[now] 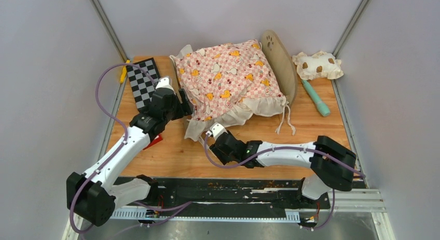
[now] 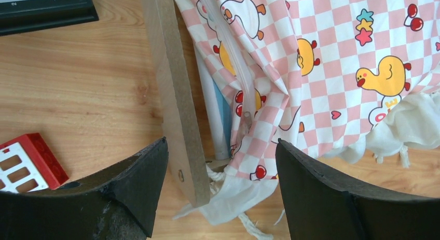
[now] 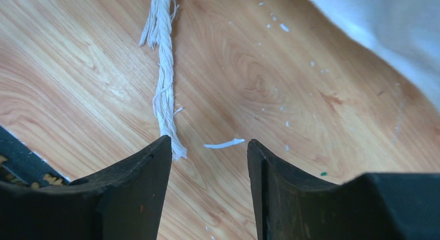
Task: Set up the pet bed
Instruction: Cross the ropes on the bed frame.
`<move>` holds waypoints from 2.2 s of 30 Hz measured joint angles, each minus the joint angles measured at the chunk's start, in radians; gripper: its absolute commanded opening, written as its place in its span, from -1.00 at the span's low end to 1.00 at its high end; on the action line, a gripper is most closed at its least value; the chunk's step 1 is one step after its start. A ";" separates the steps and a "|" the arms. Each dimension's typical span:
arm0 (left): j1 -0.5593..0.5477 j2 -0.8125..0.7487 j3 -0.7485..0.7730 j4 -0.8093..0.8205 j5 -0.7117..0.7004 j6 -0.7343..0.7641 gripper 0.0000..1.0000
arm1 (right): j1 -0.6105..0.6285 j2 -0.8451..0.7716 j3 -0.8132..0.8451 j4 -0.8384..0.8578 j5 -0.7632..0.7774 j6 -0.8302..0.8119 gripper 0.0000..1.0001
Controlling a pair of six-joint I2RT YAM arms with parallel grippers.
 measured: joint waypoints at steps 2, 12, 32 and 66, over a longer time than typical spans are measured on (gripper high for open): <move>0.000 -0.014 0.000 -0.015 0.000 0.008 0.64 | 0.000 -0.045 -0.011 0.000 0.006 -0.001 0.09; 0.000 -0.122 -0.007 -0.082 -0.008 0.055 0.65 | 0.003 -0.042 0.008 0.213 -0.179 -0.039 -0.10; 0.000 -0.172 -0.018 -0.135 -0.039 0.089 0.65 | -0.023 0.317 0.229 0.391 -0.254 -0.050 -0.02; 0.000 -0.172 -0.038 -0.142 -0.038 0.089 0.65 | -0.076 0.380 0.223 0.393 -0.119 0.010 -0.22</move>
